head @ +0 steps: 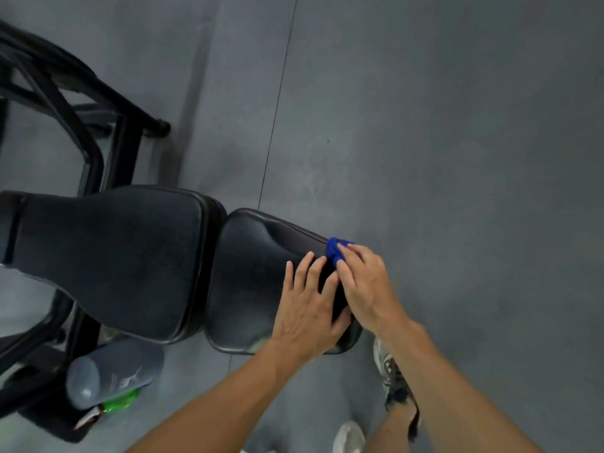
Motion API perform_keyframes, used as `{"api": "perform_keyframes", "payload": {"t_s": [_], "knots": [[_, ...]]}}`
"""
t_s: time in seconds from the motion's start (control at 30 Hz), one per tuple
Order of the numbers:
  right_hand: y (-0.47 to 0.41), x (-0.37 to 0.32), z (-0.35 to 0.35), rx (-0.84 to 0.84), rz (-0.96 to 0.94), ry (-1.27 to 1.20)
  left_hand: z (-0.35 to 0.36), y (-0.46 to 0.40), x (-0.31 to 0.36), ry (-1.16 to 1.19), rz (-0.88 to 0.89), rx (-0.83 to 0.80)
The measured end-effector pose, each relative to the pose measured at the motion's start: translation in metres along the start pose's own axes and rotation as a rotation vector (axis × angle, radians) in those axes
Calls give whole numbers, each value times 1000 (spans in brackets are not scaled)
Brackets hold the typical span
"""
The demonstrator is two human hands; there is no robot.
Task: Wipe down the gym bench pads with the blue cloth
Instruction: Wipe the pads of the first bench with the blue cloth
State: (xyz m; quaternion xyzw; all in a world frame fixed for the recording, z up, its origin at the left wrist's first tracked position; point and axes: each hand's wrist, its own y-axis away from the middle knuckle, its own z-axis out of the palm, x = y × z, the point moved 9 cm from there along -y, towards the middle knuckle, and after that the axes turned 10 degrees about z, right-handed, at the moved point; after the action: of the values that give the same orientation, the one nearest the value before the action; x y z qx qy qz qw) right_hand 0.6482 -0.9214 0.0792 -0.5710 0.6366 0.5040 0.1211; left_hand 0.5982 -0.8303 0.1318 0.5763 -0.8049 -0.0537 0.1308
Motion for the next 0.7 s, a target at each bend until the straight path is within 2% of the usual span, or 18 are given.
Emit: {"api": "perform_keyframes", "payload": {"t_s": [0.13,0.23,0.3,0.37,0.43,0.53,0.7], "knots": [[25,14,-9,-37,5,-108,-6,7,-6,34,16,9],[12,12,-6,-49,25,-48,-6,11,-27,10,-213,-72],[-16,-7,7,-112,-69,115,-2,10,-42,28,-367,-183],[-40,-35,21,-206,-171,254,6,9,-50,91,-465,-291],[-53,-49,27,-266,-215,279,8,4,-52,131,-512,-324],[-40,-40,8,-276,-228,181,9,-1,-52,152,-563,-364],[-12,2,-14,-350,-38,-20,8,-3,-54,193,-617,-385]]}}
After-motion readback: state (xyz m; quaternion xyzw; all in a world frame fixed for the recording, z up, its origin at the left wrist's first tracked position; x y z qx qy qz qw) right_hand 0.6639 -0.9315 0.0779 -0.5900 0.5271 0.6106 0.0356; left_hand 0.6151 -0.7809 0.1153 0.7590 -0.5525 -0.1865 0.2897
